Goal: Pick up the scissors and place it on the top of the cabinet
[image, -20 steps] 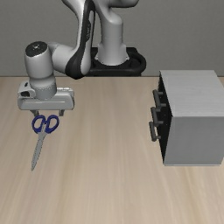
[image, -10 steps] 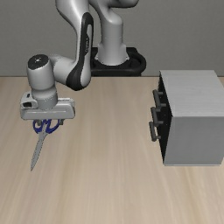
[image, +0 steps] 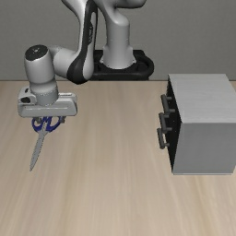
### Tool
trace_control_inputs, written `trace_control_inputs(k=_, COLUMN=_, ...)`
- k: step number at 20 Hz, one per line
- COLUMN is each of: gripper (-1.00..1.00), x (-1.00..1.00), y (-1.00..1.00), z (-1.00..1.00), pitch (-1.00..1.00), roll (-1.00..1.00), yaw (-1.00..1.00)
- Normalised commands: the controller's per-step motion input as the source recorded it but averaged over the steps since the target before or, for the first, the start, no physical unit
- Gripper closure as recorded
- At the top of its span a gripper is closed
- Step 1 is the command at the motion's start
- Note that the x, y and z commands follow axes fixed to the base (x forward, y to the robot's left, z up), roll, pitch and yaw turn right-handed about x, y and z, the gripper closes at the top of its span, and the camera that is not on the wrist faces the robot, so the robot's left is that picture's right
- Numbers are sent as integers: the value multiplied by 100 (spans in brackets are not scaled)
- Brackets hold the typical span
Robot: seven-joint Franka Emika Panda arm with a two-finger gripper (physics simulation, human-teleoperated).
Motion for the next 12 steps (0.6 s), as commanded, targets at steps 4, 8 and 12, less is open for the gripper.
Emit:
trace_control_inputs(k=4, gripper=100, x=0, y=0, z=100, pitch=0, roll=0, yaw=0)
trace_control_inputs(k=8, gripper=100, x=0, y=0, z=100, pitch=0, roll=0, yaw=0)
trace_control_inputs(k=12, gripper=100, x=0, y=0, z=100, pitch=0, roll=0, yaw=0)
